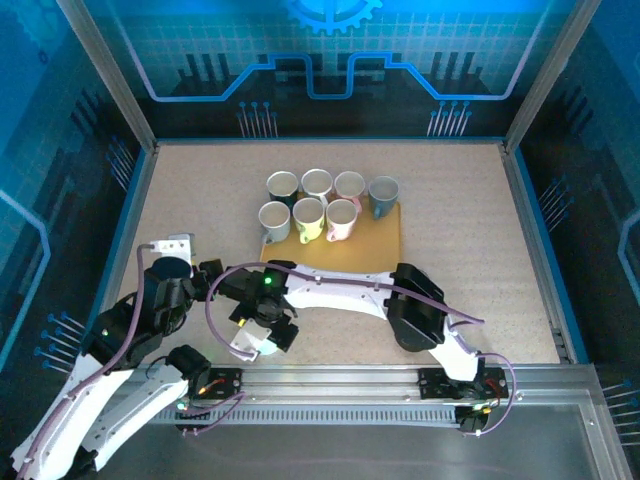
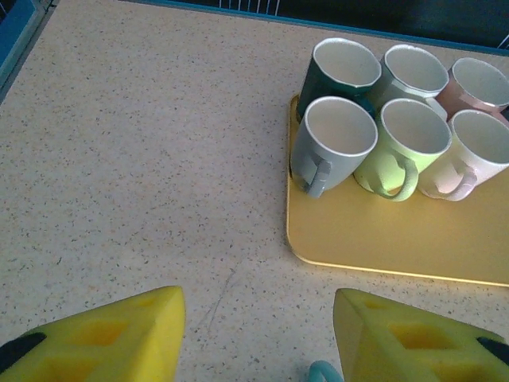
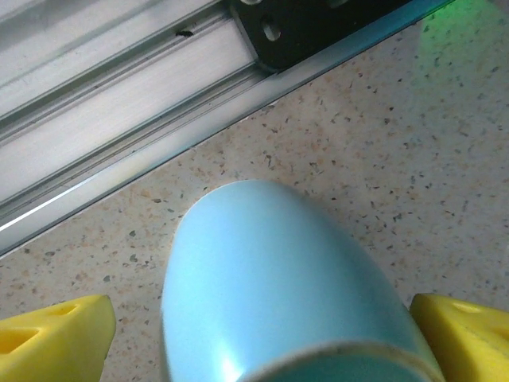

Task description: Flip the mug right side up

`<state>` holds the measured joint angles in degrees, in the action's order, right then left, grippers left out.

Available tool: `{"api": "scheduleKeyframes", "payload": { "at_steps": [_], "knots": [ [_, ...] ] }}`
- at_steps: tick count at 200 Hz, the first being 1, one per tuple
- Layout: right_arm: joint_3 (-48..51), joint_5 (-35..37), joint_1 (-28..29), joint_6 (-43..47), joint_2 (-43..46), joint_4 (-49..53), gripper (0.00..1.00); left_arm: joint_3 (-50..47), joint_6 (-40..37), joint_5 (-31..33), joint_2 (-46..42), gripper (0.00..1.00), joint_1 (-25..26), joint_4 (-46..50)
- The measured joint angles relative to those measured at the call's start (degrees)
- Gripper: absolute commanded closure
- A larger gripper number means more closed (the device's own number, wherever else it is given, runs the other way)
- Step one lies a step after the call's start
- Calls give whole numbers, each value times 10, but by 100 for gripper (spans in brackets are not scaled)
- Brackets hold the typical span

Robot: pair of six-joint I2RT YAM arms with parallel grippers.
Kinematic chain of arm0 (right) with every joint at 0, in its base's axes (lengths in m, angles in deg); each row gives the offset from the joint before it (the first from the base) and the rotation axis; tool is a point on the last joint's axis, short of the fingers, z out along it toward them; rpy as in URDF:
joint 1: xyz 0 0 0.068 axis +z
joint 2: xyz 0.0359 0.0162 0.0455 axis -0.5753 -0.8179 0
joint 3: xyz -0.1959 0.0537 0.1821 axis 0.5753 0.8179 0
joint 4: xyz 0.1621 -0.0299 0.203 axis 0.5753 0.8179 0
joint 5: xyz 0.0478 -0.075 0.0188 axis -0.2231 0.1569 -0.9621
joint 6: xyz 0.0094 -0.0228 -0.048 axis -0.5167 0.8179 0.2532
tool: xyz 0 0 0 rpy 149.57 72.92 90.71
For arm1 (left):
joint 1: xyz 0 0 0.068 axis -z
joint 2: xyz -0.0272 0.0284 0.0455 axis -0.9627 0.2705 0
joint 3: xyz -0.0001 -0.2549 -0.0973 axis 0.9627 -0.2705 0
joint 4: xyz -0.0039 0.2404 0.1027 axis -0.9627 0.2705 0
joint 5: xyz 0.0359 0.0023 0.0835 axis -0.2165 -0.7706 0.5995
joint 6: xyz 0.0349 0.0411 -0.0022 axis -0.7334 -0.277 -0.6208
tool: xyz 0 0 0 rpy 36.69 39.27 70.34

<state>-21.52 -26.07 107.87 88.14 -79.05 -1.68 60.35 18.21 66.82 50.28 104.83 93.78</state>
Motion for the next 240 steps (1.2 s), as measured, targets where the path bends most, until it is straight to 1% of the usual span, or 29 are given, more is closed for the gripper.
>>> {"api": "scheduleKeyframes", "payload": {
  "at_steps": [52, 80, 88, 101, 112, 132, 140, 152, 175, 204, 217, 240],
  "knots": [
    [0, 20, 4, 5, -21, -3, 11, 0, 0, 6, 0, 47, 0, -1],
    [0, 30, 4, 6, -36, -11, 12, 0, 0, 14, 0, 47, -1, -1],
    [1, 32, 4, 7, -39, -13, 14, 0, 0, 15, 0, 47, -1, -1],
    [0, 34, 3, 7, -40, -14, 18, 0, 0, 16, -1, 47, -1, -2],
    [-1, 33, 3, 8, -40, -14, 24, 0, 0, 17, -2, 47, -1, -5],
    [-3, 33, 3, 5, -39, -13, 42, 0, 0, 19, -2, 47, -1, -7],
    [-3, 34, 3, 2, -39, -13, 47, 0, 0, 19, -2, 47, -1, -8],
    [-2, 36, 4, -3, -37, -13, 52, 0, 0, 19, -2, 47, -1, -10],
    [5, 43, 4, -28, -29, -15, 70, 0, 0, 12, -2, 47, 0, -14],
    [22, 45, 7, -95, 15, -19, 70, 0, 0, -10, -2, 47, 0, -16],
    [44, 45, 7, -130, 57, -31, 72, 3, 2, -20, 2, 47, 0, -16],
    [105, 34, -4, -205, 154, -69, 78, 22, 3, -37, 16, 47, 0, -16]
  ]
}}
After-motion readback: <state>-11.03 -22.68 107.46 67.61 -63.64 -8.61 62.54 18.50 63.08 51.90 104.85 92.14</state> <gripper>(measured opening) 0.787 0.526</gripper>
